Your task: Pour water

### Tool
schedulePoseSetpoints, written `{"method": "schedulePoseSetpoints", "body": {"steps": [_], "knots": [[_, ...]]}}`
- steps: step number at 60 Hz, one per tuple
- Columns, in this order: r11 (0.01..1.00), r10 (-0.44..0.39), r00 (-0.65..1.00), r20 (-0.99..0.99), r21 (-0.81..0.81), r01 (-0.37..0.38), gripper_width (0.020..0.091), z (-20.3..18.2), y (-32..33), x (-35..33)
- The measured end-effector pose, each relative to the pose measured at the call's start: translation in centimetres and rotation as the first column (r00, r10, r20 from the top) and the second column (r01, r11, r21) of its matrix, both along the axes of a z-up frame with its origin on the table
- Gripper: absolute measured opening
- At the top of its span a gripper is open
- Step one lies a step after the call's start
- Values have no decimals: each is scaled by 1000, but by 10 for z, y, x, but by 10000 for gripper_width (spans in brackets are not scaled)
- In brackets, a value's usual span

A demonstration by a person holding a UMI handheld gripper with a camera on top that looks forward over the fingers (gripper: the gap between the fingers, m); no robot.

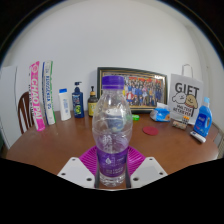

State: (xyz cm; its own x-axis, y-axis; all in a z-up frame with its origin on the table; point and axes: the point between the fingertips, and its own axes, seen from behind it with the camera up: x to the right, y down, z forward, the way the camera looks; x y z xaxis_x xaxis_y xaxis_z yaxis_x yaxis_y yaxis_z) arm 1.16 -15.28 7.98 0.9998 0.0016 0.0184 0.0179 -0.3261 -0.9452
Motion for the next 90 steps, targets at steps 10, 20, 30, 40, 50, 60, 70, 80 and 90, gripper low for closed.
{"method": "schedulePoseSetpoints", "body": {"steps": [10, 20, 30, 40, 50, 60, 70, 80, 90], "knots": [[999, -41, 994, 100, 5, 41, 347, 38, 10, 30], [998, -56, 950, 306, 18, 53, 347, 87, 47, 80], [999, -33, 816, 577, 19, 27, 345, 124, 107, 127], [997, 61, 490, 869, -30, -72, 346, 130, 168, 147], [981, 162, 133, 978, -145, -126, 349, 107, 208, 154], [977, 179, -141, 974, -193, -94, 346, 100, 230, 171], [972, 191, -244, 951, -218, -87, 351, 96, 241, 176], [964, 204, -199, 959, -231, -128, 350, 93, 246, 168], [966, 210, 71, 975, -195, -169, 349, 102, 244, 164]]}}
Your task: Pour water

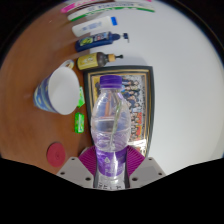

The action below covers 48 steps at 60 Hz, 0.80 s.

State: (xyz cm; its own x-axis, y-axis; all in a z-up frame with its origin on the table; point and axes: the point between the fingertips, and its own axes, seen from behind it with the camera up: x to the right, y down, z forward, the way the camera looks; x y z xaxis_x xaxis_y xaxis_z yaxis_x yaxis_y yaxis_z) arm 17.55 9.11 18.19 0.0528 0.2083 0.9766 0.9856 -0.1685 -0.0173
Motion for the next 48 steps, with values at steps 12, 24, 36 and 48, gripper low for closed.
{"method": "schedulePoseSetpoints", "body": {"steps": [12, 24, 36, 48], "knots": [[1000, -7, 871, -492, 20, 20, 350, 26, -5, -12], [995, -81, 509, -857, -43, 86, 348, 9, -5, 1], [989, -133, 246, -960, -113, 93, 350, -43, 1, 7], [976, -186, 135, -973, -168, 137, 351, -93, 10, 28]]}}
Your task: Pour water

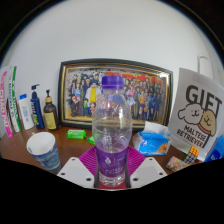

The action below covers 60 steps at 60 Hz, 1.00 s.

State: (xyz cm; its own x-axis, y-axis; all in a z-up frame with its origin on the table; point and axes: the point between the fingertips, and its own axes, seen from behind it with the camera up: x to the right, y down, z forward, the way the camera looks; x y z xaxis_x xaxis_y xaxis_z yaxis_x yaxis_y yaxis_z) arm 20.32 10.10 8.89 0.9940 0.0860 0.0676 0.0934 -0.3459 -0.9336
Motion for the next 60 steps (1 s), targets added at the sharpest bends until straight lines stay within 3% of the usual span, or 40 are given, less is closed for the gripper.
{"method": "schedulePoseSetpoints", "body": {"steps": [8, 19, 26, 38, 60], "knots": [[999, -49, 996, -70, 15, 50, 374, -14, -2, 15], [998, -57, 996, -68, 10, 58, 531, -17, -11, 15], [996, -64, 996, -68, -70, 60, 870, -20, -27, 12], [976, -123, 992, -23, -185, 117, 854, 13, -100, -11], [961, -135, 989, 66, -234, 146, 852, 111, -290, -109]]}}
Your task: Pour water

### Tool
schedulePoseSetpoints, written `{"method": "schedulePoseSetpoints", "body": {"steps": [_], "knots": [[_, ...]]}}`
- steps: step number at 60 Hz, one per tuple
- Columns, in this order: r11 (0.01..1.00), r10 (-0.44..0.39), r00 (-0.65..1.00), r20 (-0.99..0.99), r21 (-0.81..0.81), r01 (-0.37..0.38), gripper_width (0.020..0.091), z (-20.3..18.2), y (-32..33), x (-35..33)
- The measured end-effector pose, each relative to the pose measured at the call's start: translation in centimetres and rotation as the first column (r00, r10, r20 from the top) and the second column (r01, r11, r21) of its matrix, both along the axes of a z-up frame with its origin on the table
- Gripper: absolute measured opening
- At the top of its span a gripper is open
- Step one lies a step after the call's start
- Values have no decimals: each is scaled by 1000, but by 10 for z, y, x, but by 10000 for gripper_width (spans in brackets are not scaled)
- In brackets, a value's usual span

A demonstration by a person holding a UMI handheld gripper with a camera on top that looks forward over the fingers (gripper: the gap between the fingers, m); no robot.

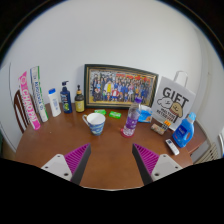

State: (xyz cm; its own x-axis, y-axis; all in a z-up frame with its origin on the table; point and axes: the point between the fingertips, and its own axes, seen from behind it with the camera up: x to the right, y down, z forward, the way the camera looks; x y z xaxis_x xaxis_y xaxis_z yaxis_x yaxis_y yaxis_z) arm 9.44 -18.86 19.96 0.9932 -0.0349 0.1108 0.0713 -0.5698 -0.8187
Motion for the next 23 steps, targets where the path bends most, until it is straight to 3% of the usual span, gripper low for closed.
{"method": "schedulePoseSetpoints", "body": {"steps": [23], "knots": [[1000, -7, 1000, 13, 1, 7, 855, 10, -85, -41]]}}
